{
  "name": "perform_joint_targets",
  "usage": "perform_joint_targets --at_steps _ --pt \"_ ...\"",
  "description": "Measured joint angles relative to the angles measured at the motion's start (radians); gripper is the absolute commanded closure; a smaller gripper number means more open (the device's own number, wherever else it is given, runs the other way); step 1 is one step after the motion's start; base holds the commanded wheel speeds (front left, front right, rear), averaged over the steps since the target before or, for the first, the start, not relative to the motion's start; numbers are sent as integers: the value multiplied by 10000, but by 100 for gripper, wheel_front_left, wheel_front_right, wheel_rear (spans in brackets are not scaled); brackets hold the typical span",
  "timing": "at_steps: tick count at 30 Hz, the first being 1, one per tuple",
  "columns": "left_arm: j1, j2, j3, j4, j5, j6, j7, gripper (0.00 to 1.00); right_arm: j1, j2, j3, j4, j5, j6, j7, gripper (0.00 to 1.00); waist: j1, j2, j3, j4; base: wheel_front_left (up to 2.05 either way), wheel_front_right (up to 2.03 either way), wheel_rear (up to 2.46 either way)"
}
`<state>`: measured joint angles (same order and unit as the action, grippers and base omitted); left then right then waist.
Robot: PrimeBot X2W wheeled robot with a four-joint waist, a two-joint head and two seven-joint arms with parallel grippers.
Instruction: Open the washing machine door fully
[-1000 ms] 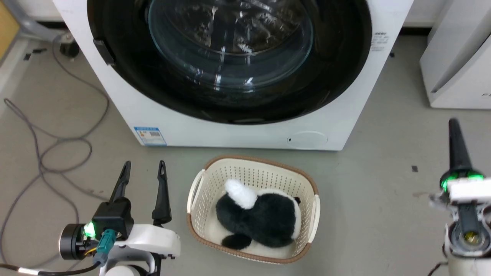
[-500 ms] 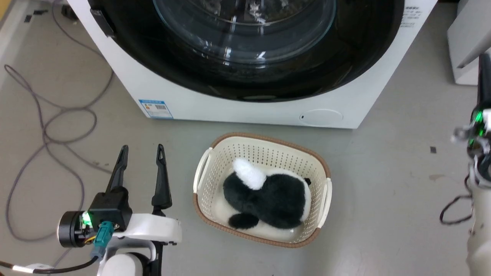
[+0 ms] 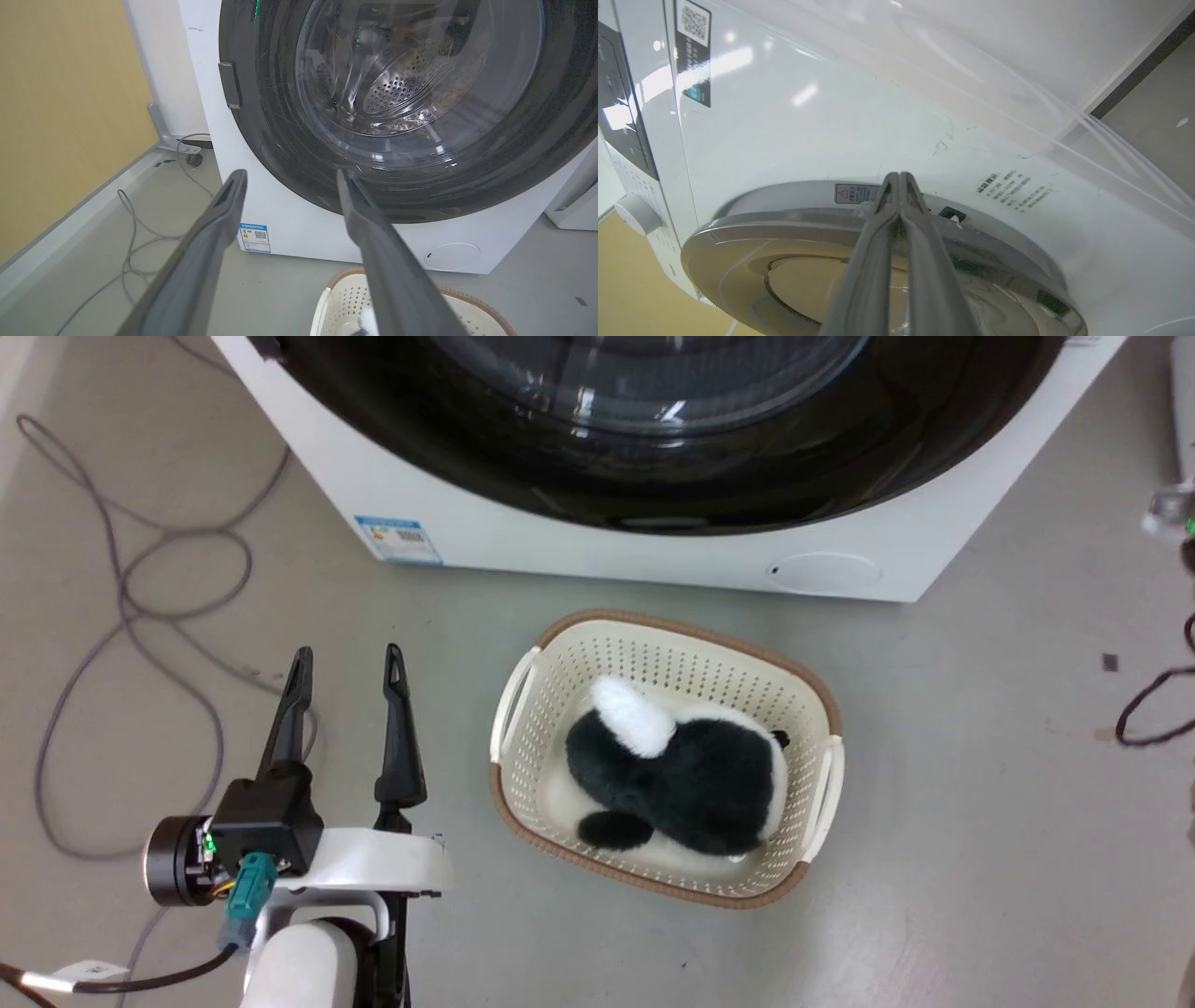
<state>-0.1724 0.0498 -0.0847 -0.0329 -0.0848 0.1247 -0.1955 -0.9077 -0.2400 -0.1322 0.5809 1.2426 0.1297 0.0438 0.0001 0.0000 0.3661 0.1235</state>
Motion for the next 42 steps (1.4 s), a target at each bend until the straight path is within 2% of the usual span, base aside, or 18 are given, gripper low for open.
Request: perform_joint_targets --at_steps 13,29,34,42 --pt "-338 -2 -226 -48 -280 314 -272 0 -1356 -330 1007 986 608 -2 623 100 0 0 614 373 0 0 0" --pt "-387 -2 -268 13 -345 441 -602 0 -1665 -1091 1906 1279 2577 -4 2863 100 0 0 656 320 0 0 0" --pt "-385 -2 -215 65 -345 437 -610 0 -1393 -1081 2104 1091 2729 -58 3110 100 -1 0 419 211 0 0 0" --pt "-287 -2 -25 150 -337 391 -612 0 -603 -711 2420 520 2934 -56 3446 100 -1 0 -37 -68 0 0 0"
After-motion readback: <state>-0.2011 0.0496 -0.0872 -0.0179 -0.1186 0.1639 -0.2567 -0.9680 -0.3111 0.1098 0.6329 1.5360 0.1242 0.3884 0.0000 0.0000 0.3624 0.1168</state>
